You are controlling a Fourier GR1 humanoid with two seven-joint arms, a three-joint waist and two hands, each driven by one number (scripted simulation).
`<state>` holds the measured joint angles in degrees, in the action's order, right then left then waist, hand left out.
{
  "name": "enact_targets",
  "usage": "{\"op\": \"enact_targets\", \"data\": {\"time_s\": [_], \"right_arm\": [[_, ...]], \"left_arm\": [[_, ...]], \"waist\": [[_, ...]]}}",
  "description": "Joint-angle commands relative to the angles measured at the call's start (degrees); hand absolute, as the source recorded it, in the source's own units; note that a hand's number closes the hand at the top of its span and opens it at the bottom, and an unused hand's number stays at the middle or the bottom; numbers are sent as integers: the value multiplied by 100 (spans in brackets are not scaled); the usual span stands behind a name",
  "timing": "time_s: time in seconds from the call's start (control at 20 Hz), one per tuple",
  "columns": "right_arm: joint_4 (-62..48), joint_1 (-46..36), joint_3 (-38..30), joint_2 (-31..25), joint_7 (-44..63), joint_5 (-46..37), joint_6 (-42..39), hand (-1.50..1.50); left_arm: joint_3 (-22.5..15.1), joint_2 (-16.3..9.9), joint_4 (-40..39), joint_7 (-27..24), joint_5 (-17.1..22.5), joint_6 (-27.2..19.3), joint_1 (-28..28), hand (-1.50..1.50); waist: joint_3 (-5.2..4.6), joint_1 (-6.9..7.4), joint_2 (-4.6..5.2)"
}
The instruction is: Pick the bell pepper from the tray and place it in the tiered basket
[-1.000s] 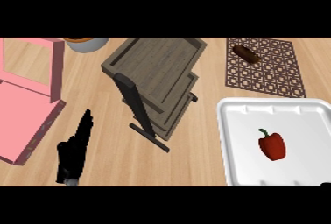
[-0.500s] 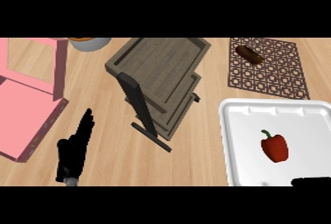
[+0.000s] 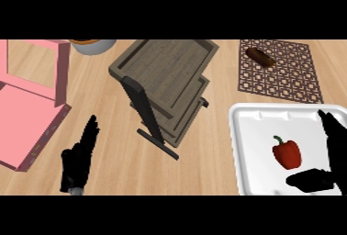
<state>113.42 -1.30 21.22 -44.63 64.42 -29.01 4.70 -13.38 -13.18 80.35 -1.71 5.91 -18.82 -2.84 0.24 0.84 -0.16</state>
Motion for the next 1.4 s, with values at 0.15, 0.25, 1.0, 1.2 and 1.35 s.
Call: {"op": "enact_targets", "data": {"time_s": [0.15,0.25,1.0,1.2,1.35], "right_arm": [[-237,-355,113,578,757,-160,-720,-150],[-440,-317,179,568,868,-122,-906,-150],[-1187,-631,115,1333,960,-238,-1367,-150],[-1432,-509,-145,1203,667,8,-1631,-150],[-1715,-764,-201,1464,826,40,-1740,-150]], "left_arm": [[-198,257,68,407,-252,-220,-111,0],[343,-207,-227,80,152,309,-41,0],[147,182,-124,325,-204,94,49,0],[196,166,41,363,-177,82,-179,0],[331,29,-147,43,-101,353,-205,0]], "waist": [[-27,-64,12],[-33,-56,20],[-28,-90,13],[-27,-83,12],[-29,-60,19]]}}
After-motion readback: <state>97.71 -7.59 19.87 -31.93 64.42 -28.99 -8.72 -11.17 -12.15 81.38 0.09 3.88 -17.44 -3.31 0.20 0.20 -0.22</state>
